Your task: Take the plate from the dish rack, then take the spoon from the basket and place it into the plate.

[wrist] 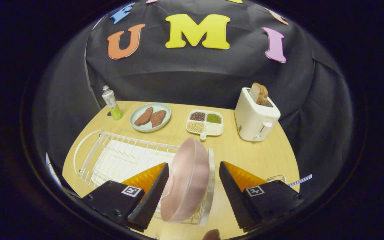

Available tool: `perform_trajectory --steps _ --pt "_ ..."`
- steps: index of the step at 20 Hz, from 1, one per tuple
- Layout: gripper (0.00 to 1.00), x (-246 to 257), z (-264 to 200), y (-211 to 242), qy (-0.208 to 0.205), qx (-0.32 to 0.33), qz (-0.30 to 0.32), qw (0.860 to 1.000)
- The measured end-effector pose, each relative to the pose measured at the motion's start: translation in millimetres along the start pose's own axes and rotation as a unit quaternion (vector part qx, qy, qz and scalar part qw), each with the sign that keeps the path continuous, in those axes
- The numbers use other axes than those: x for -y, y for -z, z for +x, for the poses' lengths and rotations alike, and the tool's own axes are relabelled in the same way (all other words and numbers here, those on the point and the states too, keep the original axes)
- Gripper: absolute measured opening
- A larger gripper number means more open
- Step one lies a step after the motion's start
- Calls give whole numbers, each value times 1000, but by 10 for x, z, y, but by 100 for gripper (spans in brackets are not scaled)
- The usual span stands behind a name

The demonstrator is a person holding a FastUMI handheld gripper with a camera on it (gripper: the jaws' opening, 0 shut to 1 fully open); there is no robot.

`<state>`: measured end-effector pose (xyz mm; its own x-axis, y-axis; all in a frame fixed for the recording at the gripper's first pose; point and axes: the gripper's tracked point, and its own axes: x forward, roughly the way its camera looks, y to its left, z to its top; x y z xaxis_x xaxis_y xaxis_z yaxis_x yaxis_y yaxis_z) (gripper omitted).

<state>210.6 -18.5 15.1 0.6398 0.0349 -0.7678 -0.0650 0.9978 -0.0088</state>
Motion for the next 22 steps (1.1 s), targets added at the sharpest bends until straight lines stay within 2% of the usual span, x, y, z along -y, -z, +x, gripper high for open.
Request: perform_trajectory --steps 4,9,10,15,22 --pt "80 -72 65 70 1 -23 22 999" --pt "48 -102 40 98 18 -35 48 998" --pt "44 -109 34 111 25 -38 52 998" --pt "38 -104 -66 31 52 -32 59 996" --pt "35 44 -105 -65 94 -29 60 993"
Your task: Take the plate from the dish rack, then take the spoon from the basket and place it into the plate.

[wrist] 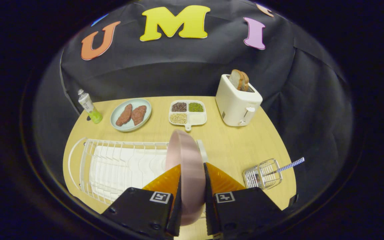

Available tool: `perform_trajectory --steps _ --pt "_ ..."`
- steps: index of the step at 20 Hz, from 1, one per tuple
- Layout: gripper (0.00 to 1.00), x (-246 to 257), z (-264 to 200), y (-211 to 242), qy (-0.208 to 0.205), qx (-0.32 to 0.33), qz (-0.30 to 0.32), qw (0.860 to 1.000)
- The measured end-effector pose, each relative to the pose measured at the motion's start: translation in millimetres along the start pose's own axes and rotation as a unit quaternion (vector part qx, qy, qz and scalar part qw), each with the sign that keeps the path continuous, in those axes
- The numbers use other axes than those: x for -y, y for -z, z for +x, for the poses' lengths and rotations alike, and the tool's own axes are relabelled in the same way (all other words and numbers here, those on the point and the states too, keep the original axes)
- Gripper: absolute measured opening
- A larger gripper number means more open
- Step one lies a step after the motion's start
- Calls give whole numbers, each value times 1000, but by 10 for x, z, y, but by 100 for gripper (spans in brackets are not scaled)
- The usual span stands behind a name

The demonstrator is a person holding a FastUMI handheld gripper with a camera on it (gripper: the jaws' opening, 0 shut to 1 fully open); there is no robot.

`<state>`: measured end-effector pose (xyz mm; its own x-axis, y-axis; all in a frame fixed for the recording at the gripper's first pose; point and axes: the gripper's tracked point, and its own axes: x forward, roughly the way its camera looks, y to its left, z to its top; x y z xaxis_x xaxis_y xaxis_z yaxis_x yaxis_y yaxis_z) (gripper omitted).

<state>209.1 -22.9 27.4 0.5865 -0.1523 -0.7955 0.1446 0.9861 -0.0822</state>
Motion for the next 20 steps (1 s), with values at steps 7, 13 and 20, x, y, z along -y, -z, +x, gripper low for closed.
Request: perform_trajectory --steps 7,13,20 --pt "33 94 -189 -169 31 34 -17 999" --pt "29 -106 -602 56 -58 47 -1 997" --pt "29 -206 -833 1130 -193 13 35 980"
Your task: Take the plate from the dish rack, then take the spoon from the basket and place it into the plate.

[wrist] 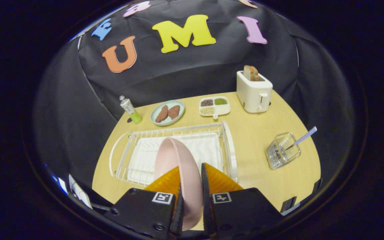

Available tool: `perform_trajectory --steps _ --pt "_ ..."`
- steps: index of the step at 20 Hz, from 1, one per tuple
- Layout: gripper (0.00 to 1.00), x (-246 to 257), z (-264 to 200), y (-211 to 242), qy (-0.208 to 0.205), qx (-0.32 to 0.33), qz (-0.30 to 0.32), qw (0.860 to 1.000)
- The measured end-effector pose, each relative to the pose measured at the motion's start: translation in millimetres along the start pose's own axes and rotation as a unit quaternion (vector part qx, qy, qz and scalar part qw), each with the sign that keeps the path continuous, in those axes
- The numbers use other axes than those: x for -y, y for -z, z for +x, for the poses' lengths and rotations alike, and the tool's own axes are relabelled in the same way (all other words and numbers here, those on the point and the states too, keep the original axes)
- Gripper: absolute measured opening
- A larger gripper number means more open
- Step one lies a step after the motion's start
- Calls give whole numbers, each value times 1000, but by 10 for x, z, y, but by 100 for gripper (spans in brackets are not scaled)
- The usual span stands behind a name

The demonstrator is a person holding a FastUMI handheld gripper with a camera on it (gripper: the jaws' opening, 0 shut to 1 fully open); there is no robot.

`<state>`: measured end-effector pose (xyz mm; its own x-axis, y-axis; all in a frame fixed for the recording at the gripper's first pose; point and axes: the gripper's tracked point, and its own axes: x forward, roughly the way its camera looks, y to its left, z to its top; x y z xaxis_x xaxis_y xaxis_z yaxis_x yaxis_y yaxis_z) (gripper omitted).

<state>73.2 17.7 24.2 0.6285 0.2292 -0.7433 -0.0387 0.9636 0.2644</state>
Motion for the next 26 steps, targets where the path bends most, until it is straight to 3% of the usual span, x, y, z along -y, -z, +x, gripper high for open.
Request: perform_trajectory --steps 4,10,15,19,24,26 --pt "29 169 49 625 -43 -17 59 997" --pt "29 390 279 1320 -98 -66 163 979" --pt "30 548 503 1515 -101 -80 208 969" --pt "32 555 643 1512 -126 -93 244 957" --pt "42 658 693 1413 -128 -79 249 957" --pt "43 717 674 1365 -119 -61 228 964"
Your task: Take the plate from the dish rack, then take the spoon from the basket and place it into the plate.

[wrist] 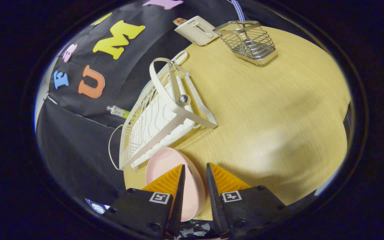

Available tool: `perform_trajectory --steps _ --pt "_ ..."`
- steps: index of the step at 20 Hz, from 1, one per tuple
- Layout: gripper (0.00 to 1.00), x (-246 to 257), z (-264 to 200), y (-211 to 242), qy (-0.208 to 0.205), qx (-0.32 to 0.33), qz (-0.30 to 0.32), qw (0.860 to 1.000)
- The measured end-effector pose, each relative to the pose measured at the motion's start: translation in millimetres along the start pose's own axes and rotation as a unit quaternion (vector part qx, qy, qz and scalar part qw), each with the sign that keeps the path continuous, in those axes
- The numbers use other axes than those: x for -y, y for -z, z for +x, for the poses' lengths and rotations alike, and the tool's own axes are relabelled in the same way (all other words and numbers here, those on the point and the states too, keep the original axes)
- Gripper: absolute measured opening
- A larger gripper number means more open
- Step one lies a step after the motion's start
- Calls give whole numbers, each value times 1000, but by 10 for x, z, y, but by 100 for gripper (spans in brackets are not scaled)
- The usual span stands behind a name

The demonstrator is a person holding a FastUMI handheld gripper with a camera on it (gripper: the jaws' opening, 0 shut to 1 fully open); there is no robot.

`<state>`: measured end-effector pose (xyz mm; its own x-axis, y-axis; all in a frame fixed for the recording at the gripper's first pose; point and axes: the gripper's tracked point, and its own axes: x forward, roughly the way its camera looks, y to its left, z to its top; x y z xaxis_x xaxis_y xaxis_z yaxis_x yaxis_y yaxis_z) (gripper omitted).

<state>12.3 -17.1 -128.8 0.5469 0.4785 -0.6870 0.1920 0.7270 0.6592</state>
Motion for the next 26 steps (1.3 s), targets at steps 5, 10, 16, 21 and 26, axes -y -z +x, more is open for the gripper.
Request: perform_trajectory --steps 5,10,16,21,26 --pt "63 27 -218 -208 19 70 -71 995" --pt "80 174 -562 -432 56 146 -138 978" --pt "91 473 -1149 -966 129 284 -232 921" --pt "100 665 -1596 -1482 177 399 -289 852" --pt "100 848 -1388 -1997 149 398 -294 856"
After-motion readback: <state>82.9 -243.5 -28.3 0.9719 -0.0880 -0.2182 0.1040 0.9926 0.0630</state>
